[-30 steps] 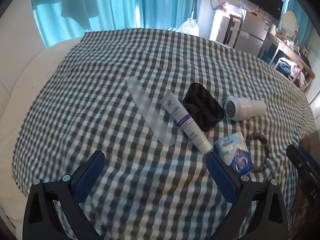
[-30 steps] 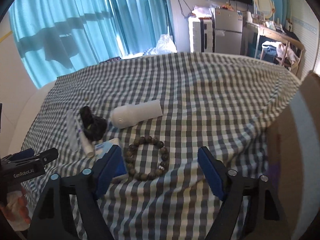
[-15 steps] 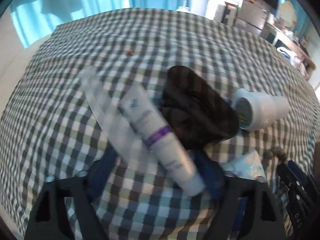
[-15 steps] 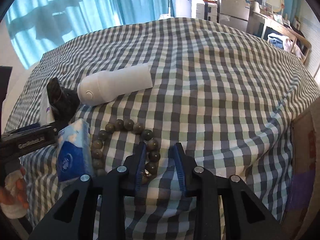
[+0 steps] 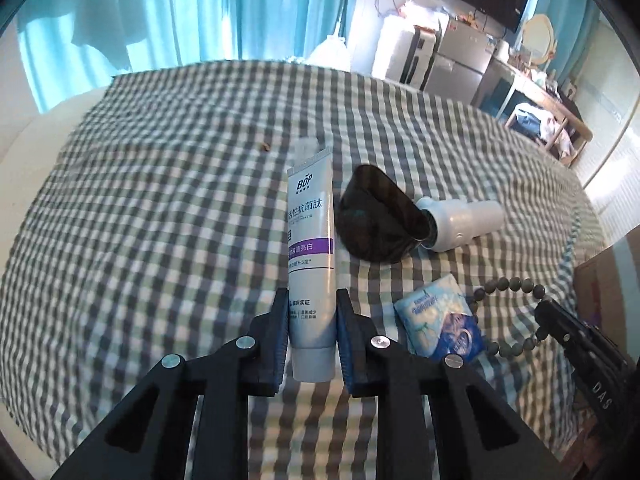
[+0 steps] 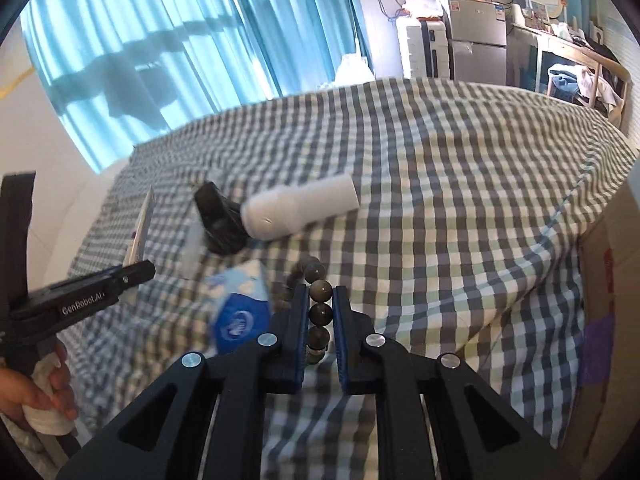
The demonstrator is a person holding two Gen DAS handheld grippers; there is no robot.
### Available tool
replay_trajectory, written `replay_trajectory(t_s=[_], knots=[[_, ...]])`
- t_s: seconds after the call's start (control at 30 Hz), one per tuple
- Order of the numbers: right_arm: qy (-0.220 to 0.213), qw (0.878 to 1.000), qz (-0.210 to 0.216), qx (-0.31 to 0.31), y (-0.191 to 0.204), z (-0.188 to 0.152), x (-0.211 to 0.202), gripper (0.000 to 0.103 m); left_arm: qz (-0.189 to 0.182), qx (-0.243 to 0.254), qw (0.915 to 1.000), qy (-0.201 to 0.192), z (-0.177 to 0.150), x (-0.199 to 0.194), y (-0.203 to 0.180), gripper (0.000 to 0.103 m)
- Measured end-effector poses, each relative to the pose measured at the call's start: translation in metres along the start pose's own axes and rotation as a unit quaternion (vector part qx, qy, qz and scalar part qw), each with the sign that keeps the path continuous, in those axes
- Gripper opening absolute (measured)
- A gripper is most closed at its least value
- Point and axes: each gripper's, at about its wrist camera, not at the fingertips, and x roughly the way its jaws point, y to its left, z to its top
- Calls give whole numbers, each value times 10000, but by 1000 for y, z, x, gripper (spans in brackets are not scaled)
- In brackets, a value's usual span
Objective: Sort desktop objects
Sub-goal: 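Grasp the white toothpaste tube with the left tool while the right tool grasps the bead bracelet, then lift the toothpaste tube and bracelet and carry them over the cardboard box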
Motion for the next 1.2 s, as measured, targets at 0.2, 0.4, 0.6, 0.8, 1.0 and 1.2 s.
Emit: replay_trajectory(t_s=[0.2, 0.4, 0.6, 0.8, 1.0, 1.2], knots=[[-363, 9992, -70, -131, 14, 6, -43, 11, 47, -65, 9999, -152, -7, -41, 7, 22], [-484, 9988, 88, 27, 20, 7, -80, 11, -24, 80, 9993, -376, -13, -84, 1, 22], [-677, 9974, 122, -208, 40, 7, -122, 11, -41, 299, 9975, -646, -17, -125, -9, 22], [-941, 9944, 307, -381, 53, 7, -164, 11, -12, 467, 9951, -877, -22, -160, -21, 22], [-1214, 9906, 437, -458, 61, 6, -198, 11, 62, 635, 9927, -1019, -22, -189, -38, 22], [-1443, 9868, 278, -675, 69, 10, -226, 11, 16, 843, 9882, -1278, -18, -215, -67, 22]])
